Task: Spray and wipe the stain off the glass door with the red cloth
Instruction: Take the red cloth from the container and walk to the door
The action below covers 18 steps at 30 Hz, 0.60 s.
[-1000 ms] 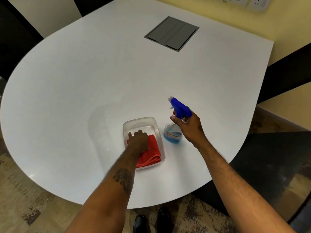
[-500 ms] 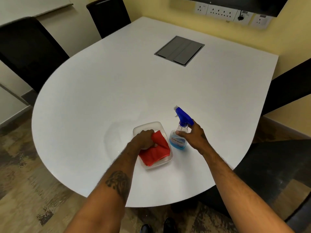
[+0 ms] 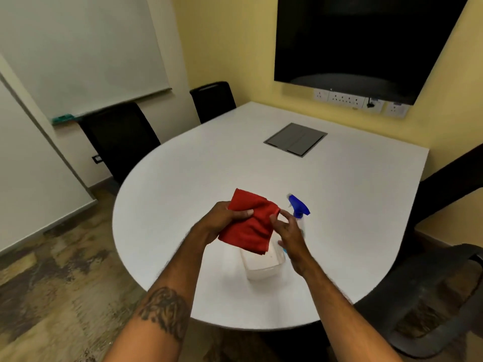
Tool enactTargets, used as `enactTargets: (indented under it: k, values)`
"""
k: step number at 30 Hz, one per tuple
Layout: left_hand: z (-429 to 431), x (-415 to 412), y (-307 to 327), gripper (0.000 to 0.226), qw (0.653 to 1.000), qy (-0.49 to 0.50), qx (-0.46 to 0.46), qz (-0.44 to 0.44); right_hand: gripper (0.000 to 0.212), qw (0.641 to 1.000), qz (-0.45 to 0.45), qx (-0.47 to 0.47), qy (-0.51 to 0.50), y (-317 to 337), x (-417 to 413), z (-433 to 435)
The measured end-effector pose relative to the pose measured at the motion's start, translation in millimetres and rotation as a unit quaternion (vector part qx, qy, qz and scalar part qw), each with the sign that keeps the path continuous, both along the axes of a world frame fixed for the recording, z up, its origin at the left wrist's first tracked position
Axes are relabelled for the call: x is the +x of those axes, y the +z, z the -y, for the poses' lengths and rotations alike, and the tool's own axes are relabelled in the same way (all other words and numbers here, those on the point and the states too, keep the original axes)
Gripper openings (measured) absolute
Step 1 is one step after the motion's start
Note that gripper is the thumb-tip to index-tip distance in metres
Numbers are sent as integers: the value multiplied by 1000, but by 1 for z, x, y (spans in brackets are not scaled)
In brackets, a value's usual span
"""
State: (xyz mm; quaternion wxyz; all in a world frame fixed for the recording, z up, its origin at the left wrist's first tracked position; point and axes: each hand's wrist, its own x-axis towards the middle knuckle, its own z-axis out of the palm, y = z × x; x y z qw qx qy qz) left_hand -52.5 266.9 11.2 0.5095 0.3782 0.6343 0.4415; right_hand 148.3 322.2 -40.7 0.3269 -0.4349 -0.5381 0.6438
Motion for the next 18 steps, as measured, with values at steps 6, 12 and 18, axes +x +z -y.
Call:
enactTargets:
  k: [6,12,18]
  values:
    - [109,-21,45,47,994,55,76,49,66,992,-89,35,80,55,-62,85]
    - [223,-51,71,52,977,161,117,78,37,987,-78,82,118,99,-109,173]
    - [329,-66,95,39,930,324,169,38,38,963,-115,100,222,132,-157,252]
